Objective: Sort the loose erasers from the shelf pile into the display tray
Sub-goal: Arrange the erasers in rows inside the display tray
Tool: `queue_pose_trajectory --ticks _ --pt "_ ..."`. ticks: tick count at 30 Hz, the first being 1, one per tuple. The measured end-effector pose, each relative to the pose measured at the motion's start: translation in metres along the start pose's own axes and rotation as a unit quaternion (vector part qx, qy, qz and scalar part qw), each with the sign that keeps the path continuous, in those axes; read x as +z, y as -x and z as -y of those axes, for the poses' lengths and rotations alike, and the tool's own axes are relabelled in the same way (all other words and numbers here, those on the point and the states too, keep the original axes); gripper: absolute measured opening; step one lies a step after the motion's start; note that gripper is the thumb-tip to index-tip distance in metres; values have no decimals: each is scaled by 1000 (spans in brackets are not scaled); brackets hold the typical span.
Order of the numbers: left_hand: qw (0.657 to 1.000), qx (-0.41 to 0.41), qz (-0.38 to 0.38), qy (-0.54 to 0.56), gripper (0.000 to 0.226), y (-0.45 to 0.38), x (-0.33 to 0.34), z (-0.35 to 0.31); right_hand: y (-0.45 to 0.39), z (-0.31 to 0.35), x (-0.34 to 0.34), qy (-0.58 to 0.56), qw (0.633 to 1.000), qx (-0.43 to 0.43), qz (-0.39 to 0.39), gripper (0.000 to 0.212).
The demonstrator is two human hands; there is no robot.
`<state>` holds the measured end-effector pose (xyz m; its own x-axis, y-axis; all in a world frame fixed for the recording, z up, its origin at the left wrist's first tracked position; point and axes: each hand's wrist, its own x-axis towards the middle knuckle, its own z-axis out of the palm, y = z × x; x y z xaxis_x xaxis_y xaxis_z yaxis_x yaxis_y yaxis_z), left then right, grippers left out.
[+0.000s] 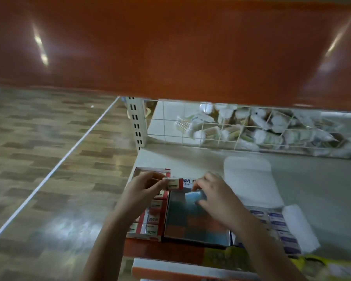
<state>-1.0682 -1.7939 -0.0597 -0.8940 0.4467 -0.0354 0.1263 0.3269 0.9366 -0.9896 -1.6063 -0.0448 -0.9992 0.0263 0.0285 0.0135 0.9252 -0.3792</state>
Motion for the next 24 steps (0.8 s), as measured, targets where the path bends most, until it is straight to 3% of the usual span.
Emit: queue_pose_trajectory --ticks 12,17,21,24 --pt "999 0 38 -12 35 9 -1 3 6 5 18 107 993 7 -53 19" --pt "999 10 18 -36 17 14 -5 6 10 2 22 113 991 29 -63 15" --pt "999 6 22 -28 24 16 -12 6 11 2 24 124 990 31 -56 17" --pt "999 5 6 -35 14 18 -16 7 12 2 25 143 988 34 -54 18"
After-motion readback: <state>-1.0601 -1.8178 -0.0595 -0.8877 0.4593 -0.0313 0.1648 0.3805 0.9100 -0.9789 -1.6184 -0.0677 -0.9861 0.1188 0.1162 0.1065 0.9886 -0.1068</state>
